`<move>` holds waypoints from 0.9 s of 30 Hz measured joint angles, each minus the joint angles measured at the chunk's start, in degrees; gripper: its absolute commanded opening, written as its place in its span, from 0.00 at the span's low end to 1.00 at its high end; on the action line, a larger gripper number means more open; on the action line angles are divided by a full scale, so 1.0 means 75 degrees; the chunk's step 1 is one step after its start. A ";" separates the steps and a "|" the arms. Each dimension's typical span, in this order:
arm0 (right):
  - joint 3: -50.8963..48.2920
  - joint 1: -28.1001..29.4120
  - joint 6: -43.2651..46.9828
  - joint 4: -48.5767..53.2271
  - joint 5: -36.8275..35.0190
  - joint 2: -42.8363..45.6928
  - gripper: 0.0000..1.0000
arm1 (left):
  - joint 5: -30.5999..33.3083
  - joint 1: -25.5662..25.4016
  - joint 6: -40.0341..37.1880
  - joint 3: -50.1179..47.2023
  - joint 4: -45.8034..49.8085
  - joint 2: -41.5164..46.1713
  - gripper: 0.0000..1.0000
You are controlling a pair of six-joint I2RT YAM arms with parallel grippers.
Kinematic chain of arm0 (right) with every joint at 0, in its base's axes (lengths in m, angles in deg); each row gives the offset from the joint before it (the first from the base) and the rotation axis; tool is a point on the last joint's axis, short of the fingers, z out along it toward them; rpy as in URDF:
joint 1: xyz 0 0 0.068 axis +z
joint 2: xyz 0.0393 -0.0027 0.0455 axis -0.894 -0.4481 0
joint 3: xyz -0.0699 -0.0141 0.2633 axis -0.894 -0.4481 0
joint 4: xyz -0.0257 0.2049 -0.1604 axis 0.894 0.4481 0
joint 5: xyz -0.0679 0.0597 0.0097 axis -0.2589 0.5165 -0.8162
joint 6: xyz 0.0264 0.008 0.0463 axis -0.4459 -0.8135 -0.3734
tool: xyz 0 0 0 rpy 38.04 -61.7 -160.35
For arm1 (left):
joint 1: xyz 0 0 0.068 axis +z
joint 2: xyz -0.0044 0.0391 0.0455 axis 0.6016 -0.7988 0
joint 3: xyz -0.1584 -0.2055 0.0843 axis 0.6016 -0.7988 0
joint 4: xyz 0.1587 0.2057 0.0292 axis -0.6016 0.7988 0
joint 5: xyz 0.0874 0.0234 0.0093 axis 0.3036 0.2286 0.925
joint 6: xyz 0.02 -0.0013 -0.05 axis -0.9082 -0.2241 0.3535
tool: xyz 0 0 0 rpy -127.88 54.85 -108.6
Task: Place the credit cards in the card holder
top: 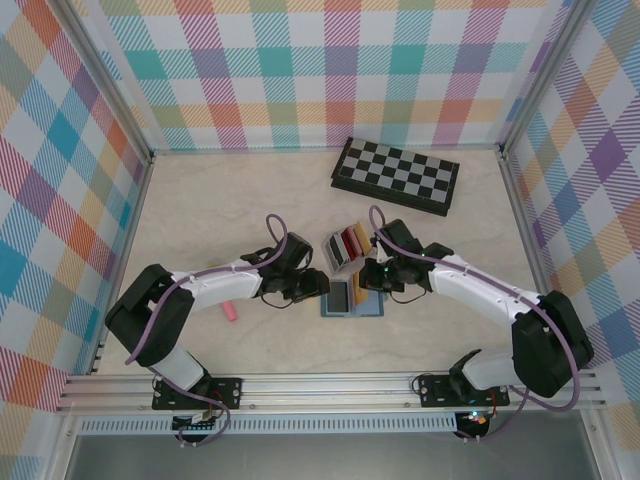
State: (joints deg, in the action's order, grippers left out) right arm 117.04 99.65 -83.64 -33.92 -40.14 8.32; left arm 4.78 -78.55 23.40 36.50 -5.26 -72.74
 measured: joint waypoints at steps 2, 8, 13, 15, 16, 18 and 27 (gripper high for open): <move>0.0076 0.0000 0.0003 0.0079 -0.0082 -0.0044 0.09 | 0.0003 0.0000 0.0000 -0.0015 0.0000 0.0000 0.44; 0.0096 0.0000 0.0003 0.0044 -0.0017 -0.0093 0.09 | 0.0000 0.0000 0.0003 -0.0032 0.0000 0.0000 0.41; 0.0119 0.0015 0.0003 -0.0015 0.0090 -0.0251 0.09 | -0.0009 0.0000 0.0003 -0.0032 0.0000 -0.0017 0.37; 0.0154 0.0015 0.0003 -0.0003 0.0093 -0.0338 0.09 | -0.0017 0.0000 0.0000 -0.0032 -0.0006 -0.0064 0.37; 0.0163 0.0015 0.0003 -0.0003 0.0079 -0.0367 0.09 | -0.0023 0.0000 0.0000 -0.0032 -0.0006 -0.0099 0.37; 0.0172 0.0015 0.0003 0.0026 0.0064 -0.0388 0.09 | -0.0032 0.0000 0.0000 -0.0032 -0.0003 -0.0169 0.36; 0.0216 0.0015 0.0003 0.0160 0.0020 -0.0399 0.09 | -0.0038 0.0000 0.0000 -0.0032 -0.0006 -0.0271 0.35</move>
State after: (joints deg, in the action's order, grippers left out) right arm 118.66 99.76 -83.62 -32.72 -39.99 5.33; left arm 4.50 -78.55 23.40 36.26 -5.31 -74.77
